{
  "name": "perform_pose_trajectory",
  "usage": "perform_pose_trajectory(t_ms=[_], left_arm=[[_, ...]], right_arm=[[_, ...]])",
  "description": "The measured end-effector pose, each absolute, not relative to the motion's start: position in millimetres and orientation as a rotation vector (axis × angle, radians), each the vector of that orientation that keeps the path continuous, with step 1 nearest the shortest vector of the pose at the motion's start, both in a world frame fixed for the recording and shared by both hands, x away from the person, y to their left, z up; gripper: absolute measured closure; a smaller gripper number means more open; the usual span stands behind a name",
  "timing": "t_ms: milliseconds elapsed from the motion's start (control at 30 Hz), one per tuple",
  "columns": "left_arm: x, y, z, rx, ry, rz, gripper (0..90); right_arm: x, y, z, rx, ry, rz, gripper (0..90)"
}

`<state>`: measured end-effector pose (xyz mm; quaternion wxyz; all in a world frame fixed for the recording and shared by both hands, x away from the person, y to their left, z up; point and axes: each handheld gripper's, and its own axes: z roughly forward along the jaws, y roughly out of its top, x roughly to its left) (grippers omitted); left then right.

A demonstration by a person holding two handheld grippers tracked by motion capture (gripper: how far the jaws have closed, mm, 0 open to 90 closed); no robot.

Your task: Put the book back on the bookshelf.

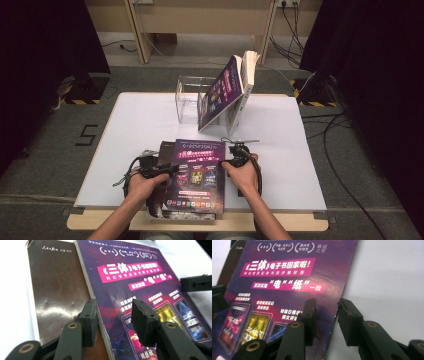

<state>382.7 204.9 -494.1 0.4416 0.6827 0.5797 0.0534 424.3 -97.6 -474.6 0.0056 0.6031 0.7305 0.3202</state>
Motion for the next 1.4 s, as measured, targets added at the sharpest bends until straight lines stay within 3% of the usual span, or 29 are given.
perform_pose_trajectory(t_ms=[200,533,967,1400], left_arm=[[387.3,200.3,-492.7,1.719,1.431,0.157,49.9],[390.0,198.3,-491.5,1.744,1.43,0.171,50.2],[391.4,198.9,-491.4,1.752,1.422,0.168,50.3],[393.3,197.5,-491.5,1.754,1.42,0.179,50.1]], right_arm=[[444.6,-100.3,-471.9,1.874,2.228,1.07,57.3],[477.3,-93.7,-474.6,1.917,2.221,1.068,52.7],[486.2,-95.2,-475.2,1.926,2.171,1.057,53.8],[488.6,-91.4,-479.9,1.893,2.19,1.096,47.8]])
